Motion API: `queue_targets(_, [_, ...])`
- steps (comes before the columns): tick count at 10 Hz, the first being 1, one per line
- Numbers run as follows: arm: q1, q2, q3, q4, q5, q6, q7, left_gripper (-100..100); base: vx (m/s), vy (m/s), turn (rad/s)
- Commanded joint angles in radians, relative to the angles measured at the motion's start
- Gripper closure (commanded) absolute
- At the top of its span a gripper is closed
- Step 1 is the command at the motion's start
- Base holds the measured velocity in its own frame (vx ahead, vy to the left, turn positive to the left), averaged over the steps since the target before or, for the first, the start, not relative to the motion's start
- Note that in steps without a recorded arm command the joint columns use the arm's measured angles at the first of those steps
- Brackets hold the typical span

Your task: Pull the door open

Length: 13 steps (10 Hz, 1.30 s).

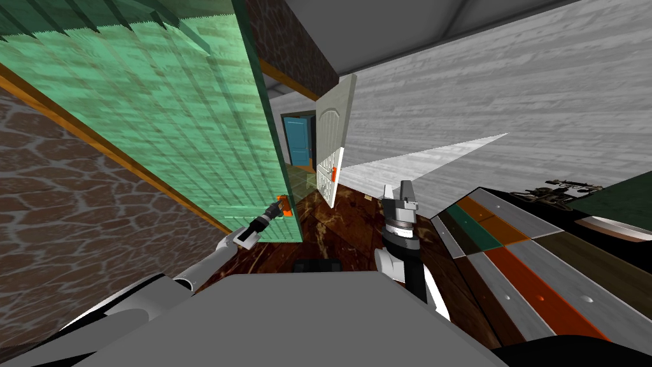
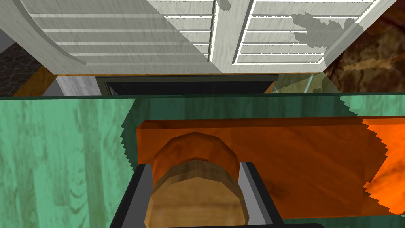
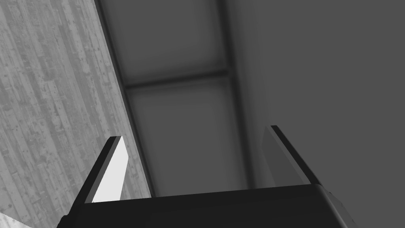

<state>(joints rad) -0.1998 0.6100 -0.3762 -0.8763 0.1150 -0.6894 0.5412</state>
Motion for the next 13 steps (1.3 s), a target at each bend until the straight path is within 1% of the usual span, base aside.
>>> queue_targets(1, [0.0, 0.002, 0.001, 0.002, 0.001, -0.003, 0.002, 100, -0.003, -0.004, -0.012])
queue_targets(7, [0.0, 0.002, 0.001, 0.002, 0.001, -0.003, 0.002, 100, 0.0, 0.001, 0.002])
queue_targets(8, [0.021, 0.025, -0.008, -0.011, 0.002, -0.024, 0.018, 100, -0.007, -0.011, -0.031])
queue_targets(13, [0.021, 0.025, -0.008, -0.011, 0.002, -0.024, 0.018, 100, 0.0, 0.0, 0.001])
